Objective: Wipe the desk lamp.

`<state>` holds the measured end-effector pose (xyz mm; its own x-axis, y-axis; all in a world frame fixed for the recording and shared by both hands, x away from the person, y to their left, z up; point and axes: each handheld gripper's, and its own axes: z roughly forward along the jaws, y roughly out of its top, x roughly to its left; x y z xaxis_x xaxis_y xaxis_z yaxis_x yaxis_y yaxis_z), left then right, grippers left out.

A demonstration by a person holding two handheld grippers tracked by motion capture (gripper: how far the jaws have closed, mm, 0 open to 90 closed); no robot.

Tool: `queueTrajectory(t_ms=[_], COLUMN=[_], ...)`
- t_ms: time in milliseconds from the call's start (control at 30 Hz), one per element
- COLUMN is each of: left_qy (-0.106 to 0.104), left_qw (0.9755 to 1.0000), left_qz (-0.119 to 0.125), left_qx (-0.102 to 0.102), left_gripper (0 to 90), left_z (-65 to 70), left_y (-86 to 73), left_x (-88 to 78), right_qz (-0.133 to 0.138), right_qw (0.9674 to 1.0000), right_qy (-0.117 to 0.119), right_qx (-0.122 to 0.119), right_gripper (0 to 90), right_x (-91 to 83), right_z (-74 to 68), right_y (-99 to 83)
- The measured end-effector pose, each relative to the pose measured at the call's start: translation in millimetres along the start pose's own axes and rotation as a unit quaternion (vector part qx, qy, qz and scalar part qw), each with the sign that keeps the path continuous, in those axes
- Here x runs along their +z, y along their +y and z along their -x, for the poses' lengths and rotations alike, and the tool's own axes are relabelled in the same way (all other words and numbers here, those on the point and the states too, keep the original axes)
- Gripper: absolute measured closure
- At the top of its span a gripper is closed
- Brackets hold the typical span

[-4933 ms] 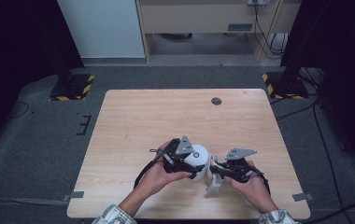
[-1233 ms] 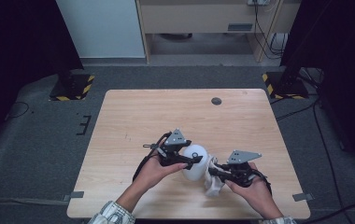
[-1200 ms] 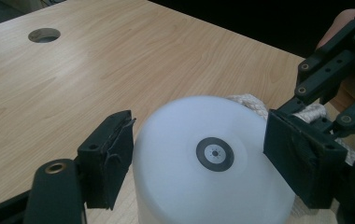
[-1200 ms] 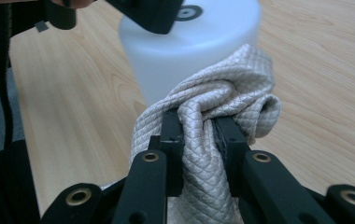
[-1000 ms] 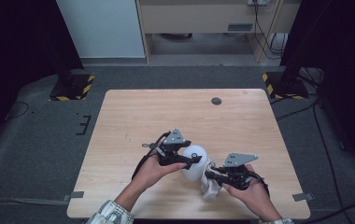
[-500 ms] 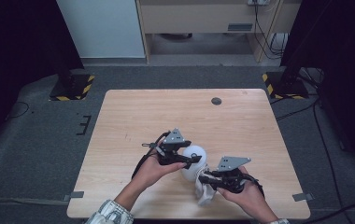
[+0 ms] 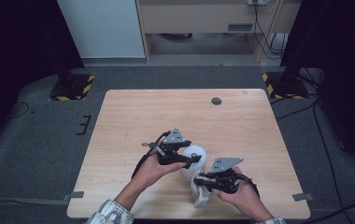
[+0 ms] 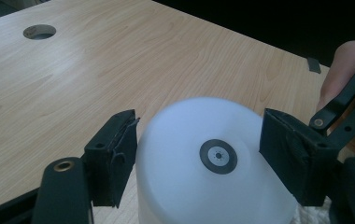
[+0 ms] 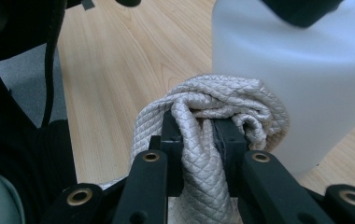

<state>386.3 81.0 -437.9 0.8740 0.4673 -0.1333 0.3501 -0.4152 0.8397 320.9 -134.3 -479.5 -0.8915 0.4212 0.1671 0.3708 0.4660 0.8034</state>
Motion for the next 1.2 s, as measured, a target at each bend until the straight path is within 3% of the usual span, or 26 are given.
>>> queueTrajectory(t_ms=[433,633,1033,1200], left_qy=[0.001,0.001,0.002,0.003], left_qw=[1.0,1.0,1.0,1.0], left_qz=[0.001,0.0,-0.001,-0.001], left_qx=[-0.002,-0.002,0.0,0.0], left_gripper=[27.4,27.4,27.3,27.3], left_z=[0.4,0.5,0.4,0.6], left_y=[0.1,0.1,0.6,0.7], left_x=[0.3,0.1,0.3,0.6], right_qz=[-0.026,-0.032,0.016,0.017], right_qw=[0.9995,0.9995,0.9999,0.9998], right_qy=[0.007,0.001,0.0,-0.002], right_qx=[0.013,0.008,-0.005,-0.008], right_gripper=[77.5,77.3,77.3,77.4], right_x=[12.7,14.5,-1.1,-0.8], right_z=[6.6,5.0,-6.1,-5.9], right_y=[-14.4,-14.7,3.0,3.4])
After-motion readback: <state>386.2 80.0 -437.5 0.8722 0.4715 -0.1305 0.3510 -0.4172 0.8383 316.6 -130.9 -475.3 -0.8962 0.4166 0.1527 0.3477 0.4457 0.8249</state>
